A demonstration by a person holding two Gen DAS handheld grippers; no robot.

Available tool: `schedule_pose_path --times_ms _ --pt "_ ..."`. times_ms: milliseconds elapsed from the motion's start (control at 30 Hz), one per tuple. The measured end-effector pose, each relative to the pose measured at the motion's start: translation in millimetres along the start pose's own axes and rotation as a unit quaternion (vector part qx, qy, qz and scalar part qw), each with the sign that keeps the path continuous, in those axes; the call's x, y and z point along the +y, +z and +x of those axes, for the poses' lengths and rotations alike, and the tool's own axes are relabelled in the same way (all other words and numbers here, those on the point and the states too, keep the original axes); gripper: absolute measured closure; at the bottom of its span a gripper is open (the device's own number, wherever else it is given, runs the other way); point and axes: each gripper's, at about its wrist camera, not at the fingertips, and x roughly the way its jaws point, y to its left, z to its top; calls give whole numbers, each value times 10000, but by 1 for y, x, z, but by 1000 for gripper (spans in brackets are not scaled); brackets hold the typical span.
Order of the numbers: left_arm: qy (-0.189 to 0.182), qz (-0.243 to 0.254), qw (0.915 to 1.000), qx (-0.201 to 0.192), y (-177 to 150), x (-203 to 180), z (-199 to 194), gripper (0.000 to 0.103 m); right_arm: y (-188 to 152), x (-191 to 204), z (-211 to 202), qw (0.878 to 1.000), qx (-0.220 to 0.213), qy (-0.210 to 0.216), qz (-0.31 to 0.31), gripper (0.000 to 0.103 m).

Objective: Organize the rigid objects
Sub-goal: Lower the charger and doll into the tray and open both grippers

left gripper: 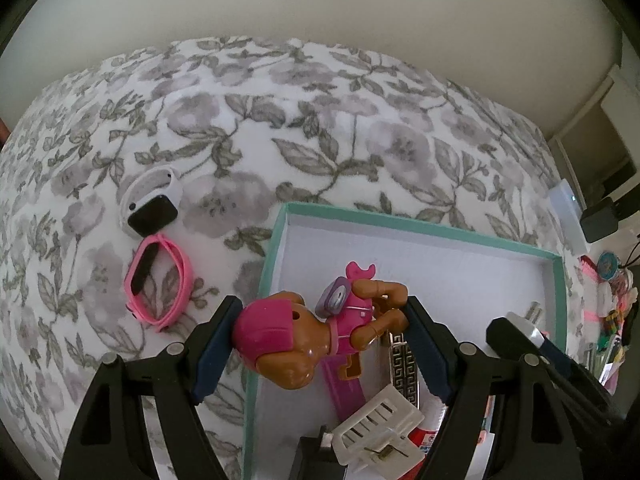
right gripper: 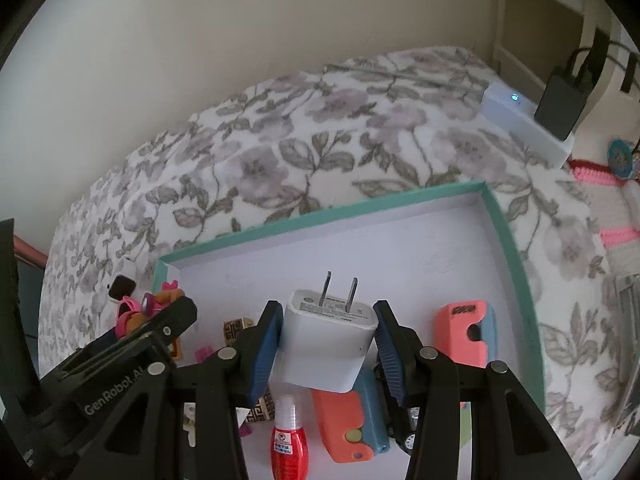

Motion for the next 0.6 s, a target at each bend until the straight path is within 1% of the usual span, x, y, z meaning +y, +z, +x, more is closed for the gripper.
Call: schedule_pose_path --times_ms 100,267,367,467,600 --pt "23 -3 10000 58 -1 1 4 22 -2 0 7 10000 88 -7 4 54" --pt "103 87 9999 39 -2 -2 5 22 -4 -1 13 9998 207 -48 53 54" --pt "85 104 9999 99 -3 -3 8 22 -4 -3 16 9996 254 -25 119 56" --pt "73 106 9998 143 -3 -3 9 22 -5 -4 18 9994 293 -126 94 56" --pt "84 108 9998 159 -2 -4 6 22 -5 -5 16 9994 310 -104 123 56"
